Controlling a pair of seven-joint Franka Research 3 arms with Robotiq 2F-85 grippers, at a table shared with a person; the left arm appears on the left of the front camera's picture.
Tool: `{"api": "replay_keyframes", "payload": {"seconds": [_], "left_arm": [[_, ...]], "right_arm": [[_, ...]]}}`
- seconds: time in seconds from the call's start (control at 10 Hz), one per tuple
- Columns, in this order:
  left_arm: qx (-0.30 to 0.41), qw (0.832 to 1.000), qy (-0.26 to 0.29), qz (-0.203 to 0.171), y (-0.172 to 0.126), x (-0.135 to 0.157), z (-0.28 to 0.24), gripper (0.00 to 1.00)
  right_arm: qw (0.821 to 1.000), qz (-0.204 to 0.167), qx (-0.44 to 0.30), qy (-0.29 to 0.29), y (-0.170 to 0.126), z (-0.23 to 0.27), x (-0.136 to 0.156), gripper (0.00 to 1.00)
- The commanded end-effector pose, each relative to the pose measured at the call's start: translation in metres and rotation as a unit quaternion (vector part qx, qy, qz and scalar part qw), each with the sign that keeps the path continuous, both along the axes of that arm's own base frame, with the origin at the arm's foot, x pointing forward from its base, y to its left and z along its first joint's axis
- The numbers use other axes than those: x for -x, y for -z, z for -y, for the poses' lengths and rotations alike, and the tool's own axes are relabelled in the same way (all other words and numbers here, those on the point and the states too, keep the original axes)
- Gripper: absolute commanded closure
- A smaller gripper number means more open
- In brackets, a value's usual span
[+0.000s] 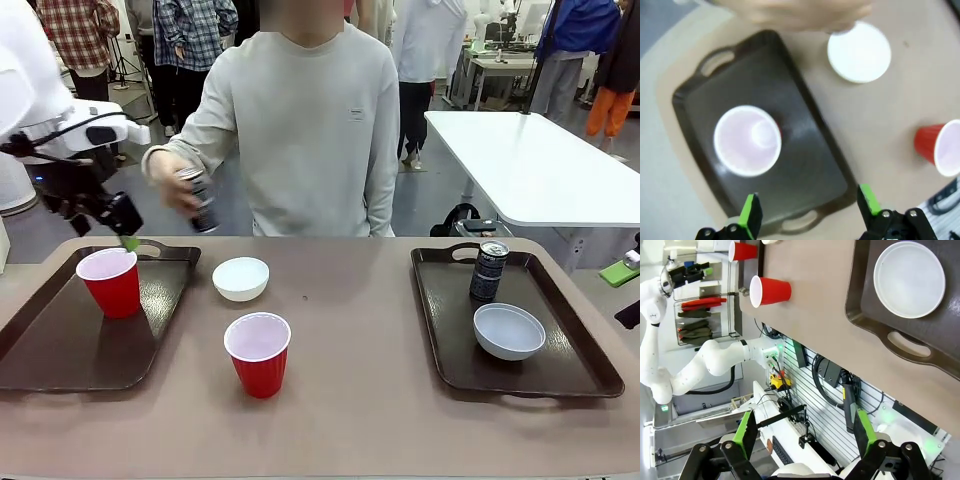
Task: Prepare tableware on both trays.
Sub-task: Pick up a Picnic Bowl from the table and place it on a Handle tray.
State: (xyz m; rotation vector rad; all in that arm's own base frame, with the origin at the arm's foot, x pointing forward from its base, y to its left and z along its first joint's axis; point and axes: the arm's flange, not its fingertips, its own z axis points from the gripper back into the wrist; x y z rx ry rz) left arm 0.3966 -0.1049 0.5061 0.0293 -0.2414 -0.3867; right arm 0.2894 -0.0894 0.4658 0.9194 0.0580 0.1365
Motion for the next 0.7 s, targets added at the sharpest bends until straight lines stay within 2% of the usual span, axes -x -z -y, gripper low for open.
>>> {"api": "replay_keyframes", "payload": {"seconds": [0.0, 0.1, 0.2, 0.6], "left_arm": [[-0.023, 0.999, 0.024, -0.008, -0.010, 0.063, -0.050, 0.00], [-0.037, 0.998, 0.053, -0.022, -0.004, 0.083, -0.054, 0.00], [-0.055, 0.996, 0.067, -0.032, 0.005, 0.089, -0.049, 0.00], [-0.047, 0.997, 0.056, -0.039, 0.005, 0.077, -0.047, 0.00]], "right_arm": [[1.000, 0.002, -0.010, 0.003, 0.001, 0.000, -0.002, 0.00], [1.000, 0.002, -0.010, 0.003, 0.001, 0.000, -0.002, 0.00], [1.000, 0.002, -0.010, 0.003, 0.001, 0.000, -0.002, 0.00], [1.000, 0.002, -0.010, 0.003, 0.001, 0.000, -0.002, 0.00]]}}
